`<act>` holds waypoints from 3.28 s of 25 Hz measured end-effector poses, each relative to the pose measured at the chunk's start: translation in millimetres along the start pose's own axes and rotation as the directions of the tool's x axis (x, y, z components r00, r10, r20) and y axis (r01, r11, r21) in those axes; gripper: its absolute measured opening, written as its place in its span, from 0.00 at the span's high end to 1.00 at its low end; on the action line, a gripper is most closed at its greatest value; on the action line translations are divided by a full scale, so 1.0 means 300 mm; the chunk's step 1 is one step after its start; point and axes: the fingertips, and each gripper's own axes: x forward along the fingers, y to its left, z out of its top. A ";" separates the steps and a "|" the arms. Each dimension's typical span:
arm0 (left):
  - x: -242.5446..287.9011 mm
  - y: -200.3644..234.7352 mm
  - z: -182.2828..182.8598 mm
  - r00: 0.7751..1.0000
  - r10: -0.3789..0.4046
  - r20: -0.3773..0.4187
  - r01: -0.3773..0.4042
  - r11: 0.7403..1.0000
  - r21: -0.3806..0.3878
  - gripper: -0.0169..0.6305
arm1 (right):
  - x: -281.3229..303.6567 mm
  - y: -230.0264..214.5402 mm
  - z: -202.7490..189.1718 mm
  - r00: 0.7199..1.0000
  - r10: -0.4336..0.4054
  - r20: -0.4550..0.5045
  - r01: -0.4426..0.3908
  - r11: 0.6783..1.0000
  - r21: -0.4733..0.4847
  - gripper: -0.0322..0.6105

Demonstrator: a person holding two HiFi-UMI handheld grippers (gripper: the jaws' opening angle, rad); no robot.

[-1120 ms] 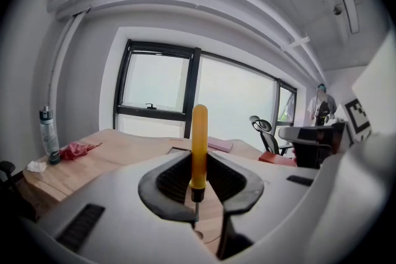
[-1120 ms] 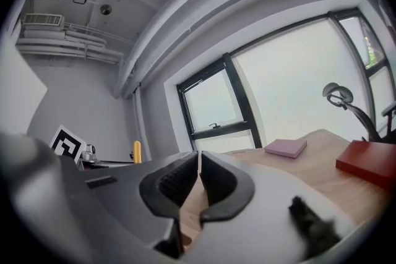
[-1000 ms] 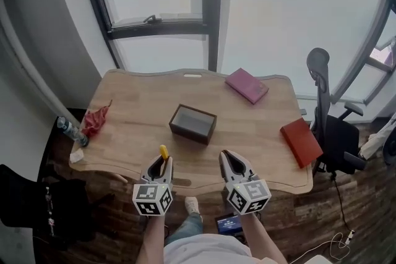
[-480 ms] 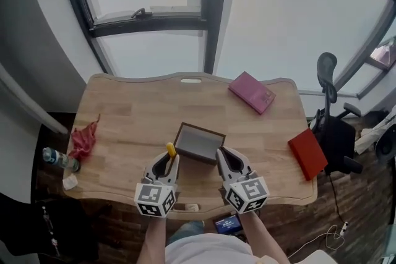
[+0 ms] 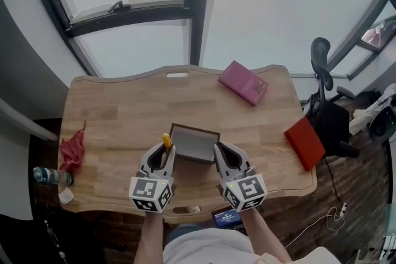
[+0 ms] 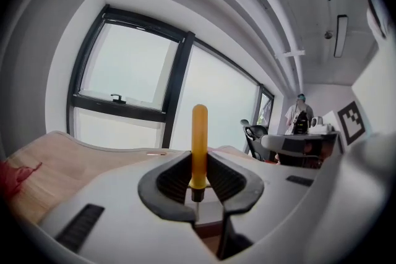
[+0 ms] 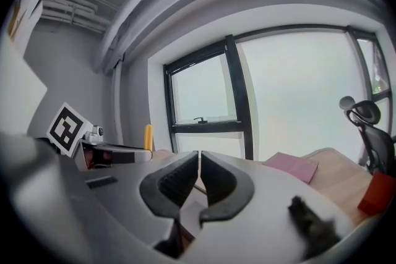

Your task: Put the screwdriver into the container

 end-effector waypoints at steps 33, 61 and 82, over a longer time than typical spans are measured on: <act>0.121 0.065 -0.031 0.980 0.198 -0.007 -0.197 0.980 0.033 0.85 | 0.165 -0.157 -0.080 0.988 0.152 -0.016 -0.152 0.988 -0.005 0.90; 0.336 -0.002 -0.264 0.947 0.038 -0.318 0.040 0.971 0.235 0.85 | 0.238 -0.231 -0.227 0.983 0.145 -0.110 -0.138 0.988 0.068 0.90; 0.406 -0.035 -0.399 0.850 -0.067 -0.522 0.224 0.944 0.243 0.85 | 0.240 -0.325 -0.299 0.981 0.115 -0.158 -0.102 0.991 0.088 0.90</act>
